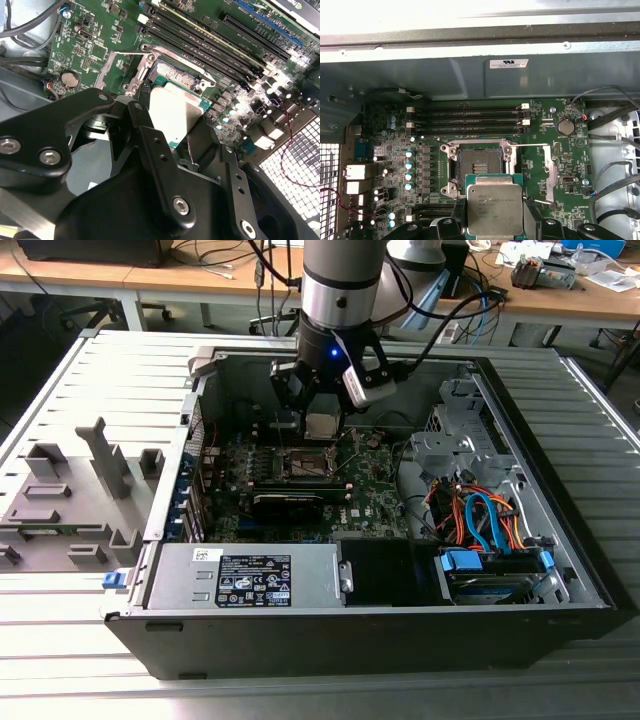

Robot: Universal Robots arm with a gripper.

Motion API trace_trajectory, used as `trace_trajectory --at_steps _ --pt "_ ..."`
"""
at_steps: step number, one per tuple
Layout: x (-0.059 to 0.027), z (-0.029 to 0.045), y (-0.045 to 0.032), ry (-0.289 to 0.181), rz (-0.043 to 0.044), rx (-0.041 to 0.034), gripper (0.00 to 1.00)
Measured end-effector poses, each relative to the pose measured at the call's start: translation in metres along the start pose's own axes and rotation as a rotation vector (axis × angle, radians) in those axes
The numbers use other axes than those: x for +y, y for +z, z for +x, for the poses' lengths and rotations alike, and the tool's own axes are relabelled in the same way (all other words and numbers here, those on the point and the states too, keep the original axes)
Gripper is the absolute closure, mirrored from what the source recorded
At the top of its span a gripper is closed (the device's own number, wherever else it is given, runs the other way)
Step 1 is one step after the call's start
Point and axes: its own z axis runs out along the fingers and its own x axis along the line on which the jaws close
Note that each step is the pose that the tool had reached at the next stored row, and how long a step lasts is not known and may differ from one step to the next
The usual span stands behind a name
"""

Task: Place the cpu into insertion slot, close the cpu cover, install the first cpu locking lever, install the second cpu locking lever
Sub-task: 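Place the cpu into insertion slot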

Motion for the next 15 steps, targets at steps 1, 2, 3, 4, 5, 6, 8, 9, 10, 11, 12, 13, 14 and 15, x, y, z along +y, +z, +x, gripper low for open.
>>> trace_trajectory --at_steps 1,2,3,4,5,6,8,9,10,11,12,13,14,15 --pt "0.0000 0.0000 0.0001 0.000 0.0000 0.0001 0.46" --pt "0.0000 0.0000 0.0004 0.000 0.0000 0.0000 0.46" --pt "-0.0001 0.0000 0.0005 0.000 0.0000 0.0000 0.46" --pt "-0.0001 0.0000 0.0008 0.000 -0.0001 0.0000 0.46" --pt "-0.0001 0.0000 0.0010 0.000 0.0000 0.0000 0.46" --pt "-0.0001 0.0000 0.0011 0.000 0.0001 0.0000 0.46" --pt "-0.0002 0.0000 0.0016 0.000 0.0000 0.0000 0.46" --pt "-0.0002 0.0000 0.0018 0.000 0.0000 0.0000 0.46" --pt "-0.0002 0.0000 0.0020 0.000 0.0000 0.0000 0.46" --pt "-0.0002 0.0000 0.0021 0.000 0.0000 0.0000 0.46" --pt "-0.0002 0.0000 0.0023 0.000 0.0000 0.0000 0.46" --pt "-0.0002 0.0000 0.0024 0.000 0.0000 0.0000 0.46" --pt "-0.0002 0.0000 0.0026 0.000 0.0000 0.0000 0.46" --pt "-0.0003 0.0000 0.0028 0.000 0.0000 0.0000 0.46"
